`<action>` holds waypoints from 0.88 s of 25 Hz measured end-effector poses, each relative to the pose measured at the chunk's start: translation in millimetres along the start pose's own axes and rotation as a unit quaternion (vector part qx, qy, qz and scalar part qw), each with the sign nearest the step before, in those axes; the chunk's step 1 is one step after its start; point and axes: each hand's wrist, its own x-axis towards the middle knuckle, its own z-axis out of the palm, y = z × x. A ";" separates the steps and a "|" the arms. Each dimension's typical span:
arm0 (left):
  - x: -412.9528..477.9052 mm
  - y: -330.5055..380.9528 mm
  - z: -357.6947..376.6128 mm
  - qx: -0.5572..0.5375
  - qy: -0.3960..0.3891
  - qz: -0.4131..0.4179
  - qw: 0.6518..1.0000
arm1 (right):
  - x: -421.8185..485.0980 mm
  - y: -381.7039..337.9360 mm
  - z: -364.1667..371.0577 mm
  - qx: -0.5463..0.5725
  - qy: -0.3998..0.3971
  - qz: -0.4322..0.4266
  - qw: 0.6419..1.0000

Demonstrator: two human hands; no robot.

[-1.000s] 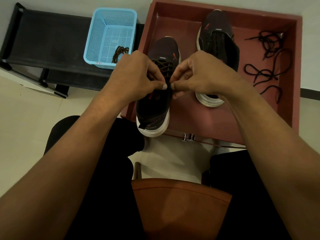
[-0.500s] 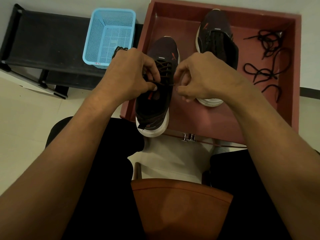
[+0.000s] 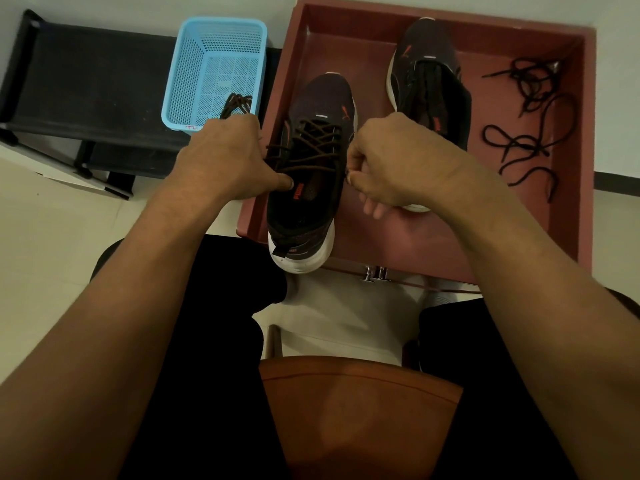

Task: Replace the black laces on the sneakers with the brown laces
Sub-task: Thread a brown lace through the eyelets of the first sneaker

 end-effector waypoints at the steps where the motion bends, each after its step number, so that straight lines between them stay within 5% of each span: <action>1: 0.7 -0.5 -0.7 -0.006 -0.010 -0.014 1.000 | 0.7 -0.2 2.8 -0.026 -0.009 0.013 1.000; 7: -1.9 1.8 -5.6 -0.040 -0.042 -0.065 0.996 | 0.0 -3.8 24.3 -0.091 -0.098 0.040 0.990; 17: 1.1 -4.5 -4.8 -0.106 -0.149 -0.074 0.980 | -11.9 1.2 -4.5 0.130 -0.009 -0.025 0.991; 22: 1.9 -2.9 -4.4 -0.134 -0.181 -0.092 0.970 | -3.2 10.3 5.6 -0.039 -0.040 0.026 0.998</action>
